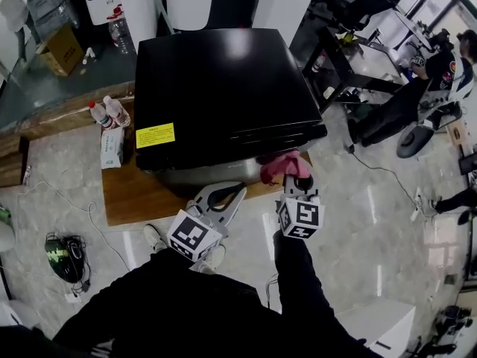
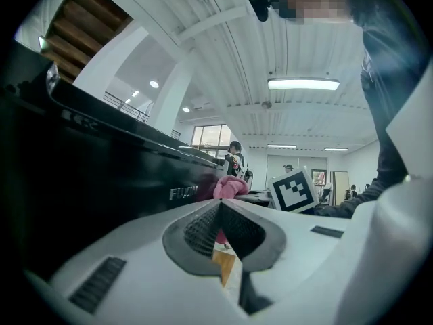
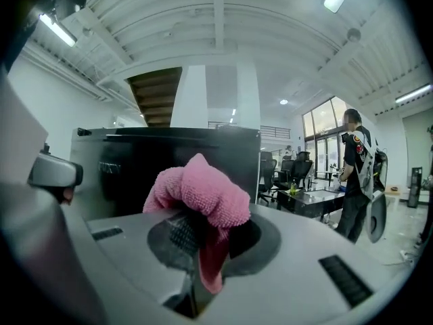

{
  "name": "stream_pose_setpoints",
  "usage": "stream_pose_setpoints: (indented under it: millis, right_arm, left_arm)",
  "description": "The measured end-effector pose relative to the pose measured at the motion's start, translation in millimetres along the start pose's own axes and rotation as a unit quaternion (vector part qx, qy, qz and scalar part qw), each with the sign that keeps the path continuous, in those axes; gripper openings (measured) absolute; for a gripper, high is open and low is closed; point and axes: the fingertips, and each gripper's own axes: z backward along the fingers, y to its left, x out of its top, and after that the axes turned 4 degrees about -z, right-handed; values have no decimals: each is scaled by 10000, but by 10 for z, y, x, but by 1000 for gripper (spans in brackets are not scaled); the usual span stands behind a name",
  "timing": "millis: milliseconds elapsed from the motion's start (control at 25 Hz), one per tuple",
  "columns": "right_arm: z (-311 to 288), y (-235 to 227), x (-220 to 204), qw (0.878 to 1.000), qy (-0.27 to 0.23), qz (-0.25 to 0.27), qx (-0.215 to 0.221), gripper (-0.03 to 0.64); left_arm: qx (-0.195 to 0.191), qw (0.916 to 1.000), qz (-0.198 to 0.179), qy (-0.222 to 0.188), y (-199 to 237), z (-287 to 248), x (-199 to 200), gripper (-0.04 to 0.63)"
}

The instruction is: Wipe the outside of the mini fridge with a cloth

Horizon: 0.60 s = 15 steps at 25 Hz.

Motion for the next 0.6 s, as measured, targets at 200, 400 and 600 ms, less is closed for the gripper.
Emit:
stream_pose_setpoints:
  millis: [200,400,600]
  right_arm:
    - [-45,-430,-114,9985,268,-137,-450,54]
    - [139,-488,-193,9978,331,-265,-518,54]
    - [411,-41,-420,9982,488,-285,-190,54]
  left_arm:
    - [-74,10000,47,34,-61,-78,-35,5]
    - [-127,9997,155,157,-46,-24,-154,5]
    - [-348,9987,255,265,-66,150,-342,6]
